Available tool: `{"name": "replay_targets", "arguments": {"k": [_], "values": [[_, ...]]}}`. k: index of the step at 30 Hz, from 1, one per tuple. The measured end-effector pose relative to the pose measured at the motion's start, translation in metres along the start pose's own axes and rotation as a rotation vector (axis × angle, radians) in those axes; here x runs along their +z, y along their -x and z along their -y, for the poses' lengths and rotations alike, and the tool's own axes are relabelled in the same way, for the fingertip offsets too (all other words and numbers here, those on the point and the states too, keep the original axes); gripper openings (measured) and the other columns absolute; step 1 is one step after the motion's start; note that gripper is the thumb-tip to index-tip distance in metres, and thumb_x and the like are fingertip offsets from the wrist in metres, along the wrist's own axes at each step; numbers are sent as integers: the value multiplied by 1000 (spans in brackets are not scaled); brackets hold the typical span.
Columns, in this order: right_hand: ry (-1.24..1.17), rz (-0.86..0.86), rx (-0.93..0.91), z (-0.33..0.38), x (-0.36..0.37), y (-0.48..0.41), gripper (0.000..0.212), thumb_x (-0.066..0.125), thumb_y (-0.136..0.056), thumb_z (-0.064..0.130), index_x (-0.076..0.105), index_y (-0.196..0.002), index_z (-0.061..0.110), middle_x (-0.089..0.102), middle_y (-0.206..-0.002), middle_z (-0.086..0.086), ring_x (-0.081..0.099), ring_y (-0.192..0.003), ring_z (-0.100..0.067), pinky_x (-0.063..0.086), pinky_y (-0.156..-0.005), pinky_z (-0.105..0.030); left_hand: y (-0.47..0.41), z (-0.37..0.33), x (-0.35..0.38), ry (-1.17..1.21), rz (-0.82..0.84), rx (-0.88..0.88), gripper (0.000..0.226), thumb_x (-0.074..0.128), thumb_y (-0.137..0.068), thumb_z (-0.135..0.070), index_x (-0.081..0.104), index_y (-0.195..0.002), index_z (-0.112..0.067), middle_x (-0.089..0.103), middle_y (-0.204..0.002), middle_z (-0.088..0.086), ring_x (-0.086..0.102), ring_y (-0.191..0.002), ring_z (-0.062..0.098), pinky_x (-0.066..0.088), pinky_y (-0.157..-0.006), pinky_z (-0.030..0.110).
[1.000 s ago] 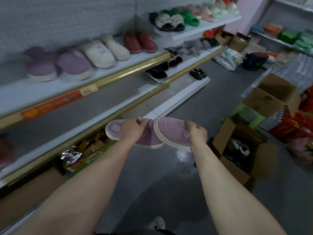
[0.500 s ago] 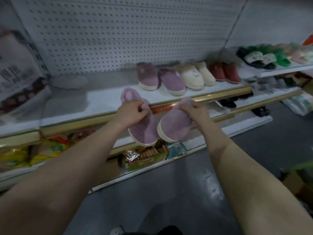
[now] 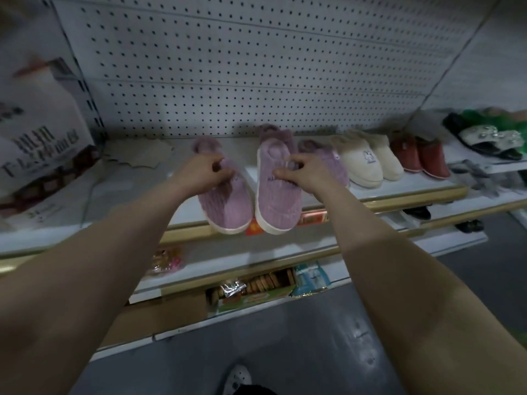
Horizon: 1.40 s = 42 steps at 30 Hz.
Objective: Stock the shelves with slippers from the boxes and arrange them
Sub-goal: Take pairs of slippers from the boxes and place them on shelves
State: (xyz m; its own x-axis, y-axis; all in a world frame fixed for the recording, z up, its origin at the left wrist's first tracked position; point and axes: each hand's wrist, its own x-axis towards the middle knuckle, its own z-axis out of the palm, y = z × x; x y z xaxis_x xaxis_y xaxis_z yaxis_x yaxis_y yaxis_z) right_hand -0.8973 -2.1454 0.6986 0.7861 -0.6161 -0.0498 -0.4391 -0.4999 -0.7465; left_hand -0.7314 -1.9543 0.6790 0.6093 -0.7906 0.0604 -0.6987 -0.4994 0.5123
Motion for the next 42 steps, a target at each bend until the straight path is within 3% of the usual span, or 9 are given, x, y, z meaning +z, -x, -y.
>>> {"name": "replay_targets", "arguments": {"k": [6,8,11,14,19,25,30,36,42], "values": [[155,19,-108,20,23,-66,29,81,-78,37,58,-76,21,51,-72,7,51,-72,-11,35,-56,-23,-27,16,-2,-13,-8,-35,34,55,-95,-41,62,-109,-10,61,-82,9,59,-84,28,30,-61,30],[231,43,-142,31,31,-83,26,79,-80,38,66,-91,20,59,-84,2,58,-85,-18,37,-65,-27,-35,25,-2,-17,18,-38,32,53,-96,-41,62,-106,-12,59,-83,7,56,-82,25,28,-60,29],[371,59,-154,47,47,-107,53,74,-84,35,61,-129,12,64,-123,-14,58,-114,-30,47,-86,-32,-45,33,-2,-22,68,-17,27,52,-96,-40,57,-91,-14,51,-81,4,50,-80,22,26,-58,30],[453,73,-169,65,61,-124,39,61,-92,30,61,-125,11,64,-122,-13,61,-110,-32,49,-85,-33,-54,38,-1,-25,108,1,31,55,-96,-39,59,-95,-9,51,-85,3,45,-81,18,22,-61,29],[268,-40,-80,60,68,-136,40,65,-86,16,62,-126,15,64,-127,-9,59,-116,-28,49,-97,-40,-66,46,-2,-131,166,50,43,54,-95,-44,63,-92,-2,62,-90,14,56,-82,26,29,-53,28],[148,-164,55,37,55,-104,19,63,-80,4,69,-90,19,54,-72,13,51,-64,-12,40,-62,-20,-74,58,5,-109,151,84,52,49,-86,-54,65,-90,-5,65,-75,14,62,-75,30,39,-60,33],[35,-201,92,21,62,-78,30,67,-85,12,69,-115,10,69,-100,-8,67,-100,-32,54,-90,-49,-77,57,9,-126,120,50,43,60,-82,-57,61,-79,-14,64,-68,6,63,-71,25,43,-60,30],[-25,-259,63,18,60,-37,31,69,-84,8,69,-115,12,66,-95,-3,62,-86,-17,50,-81,-32,-77,37,14,-78,-61,70,68,52,-70,-72,54,-114,-21,66,-99,8,62,-93,31,53,-79,41],[67,-303,134,-4,41,6,36,69,-85,17,66,-121,21,65,-103,0,63,-101,-20,50,-92,-36,-72,-25,31,31,-73,251,35,63,-84,-48,59,-107,-22,65,-107,5,59,-100,30,49,-82,37]]}}
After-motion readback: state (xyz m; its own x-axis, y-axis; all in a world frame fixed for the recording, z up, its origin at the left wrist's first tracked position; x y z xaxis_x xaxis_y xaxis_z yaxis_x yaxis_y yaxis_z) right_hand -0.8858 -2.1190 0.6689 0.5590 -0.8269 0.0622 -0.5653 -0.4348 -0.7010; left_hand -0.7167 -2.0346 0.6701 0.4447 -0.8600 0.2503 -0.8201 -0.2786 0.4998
